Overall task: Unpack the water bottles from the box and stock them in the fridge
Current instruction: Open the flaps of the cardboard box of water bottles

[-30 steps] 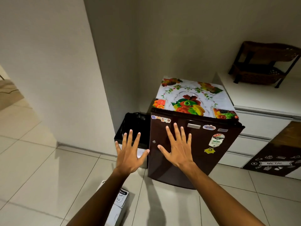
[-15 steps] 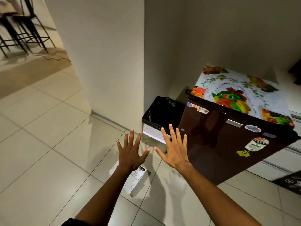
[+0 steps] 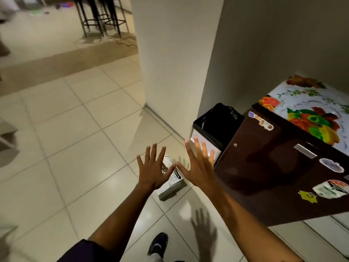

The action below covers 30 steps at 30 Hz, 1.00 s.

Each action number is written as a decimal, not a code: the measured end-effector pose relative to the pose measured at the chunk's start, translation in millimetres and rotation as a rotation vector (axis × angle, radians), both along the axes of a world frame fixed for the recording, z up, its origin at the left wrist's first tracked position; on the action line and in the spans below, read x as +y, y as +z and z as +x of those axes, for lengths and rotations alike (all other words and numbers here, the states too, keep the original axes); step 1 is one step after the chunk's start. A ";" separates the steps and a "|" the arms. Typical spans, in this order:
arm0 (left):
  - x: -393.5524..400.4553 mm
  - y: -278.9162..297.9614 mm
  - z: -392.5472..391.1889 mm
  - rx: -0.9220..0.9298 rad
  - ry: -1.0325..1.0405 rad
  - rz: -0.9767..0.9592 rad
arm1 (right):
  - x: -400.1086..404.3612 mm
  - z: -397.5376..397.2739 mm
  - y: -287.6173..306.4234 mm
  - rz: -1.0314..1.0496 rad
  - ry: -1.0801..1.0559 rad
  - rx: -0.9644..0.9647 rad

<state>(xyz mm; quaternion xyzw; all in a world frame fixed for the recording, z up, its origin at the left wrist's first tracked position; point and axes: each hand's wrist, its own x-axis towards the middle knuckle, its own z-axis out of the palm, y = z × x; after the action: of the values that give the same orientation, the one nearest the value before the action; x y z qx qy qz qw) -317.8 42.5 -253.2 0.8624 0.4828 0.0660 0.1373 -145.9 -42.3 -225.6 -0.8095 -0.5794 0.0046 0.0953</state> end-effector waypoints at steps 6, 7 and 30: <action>-66.9 -10.8 -14.0 0.066 0.121 0.024 | -28.4 2.9 -13.8 -0.021 0.138 -0.043; -75.0 -12.1 -15.7 0.081 0.139 0.014 | -32.4 3.2 -15.3 -0.027 0.151 -0.037; -104.1 -267.5 -32.8 0.135 0.231 -0.124 | -39.4 -6.8 -306.9 -0.064 0.221 0.162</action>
<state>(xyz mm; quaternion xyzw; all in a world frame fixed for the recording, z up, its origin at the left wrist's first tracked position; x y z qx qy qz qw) -350.5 -61.6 -520.6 0.7935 0.5900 -0.0067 0.1489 -152.6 -81.7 -532.5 -0.7402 -0.6551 0.0988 0.1147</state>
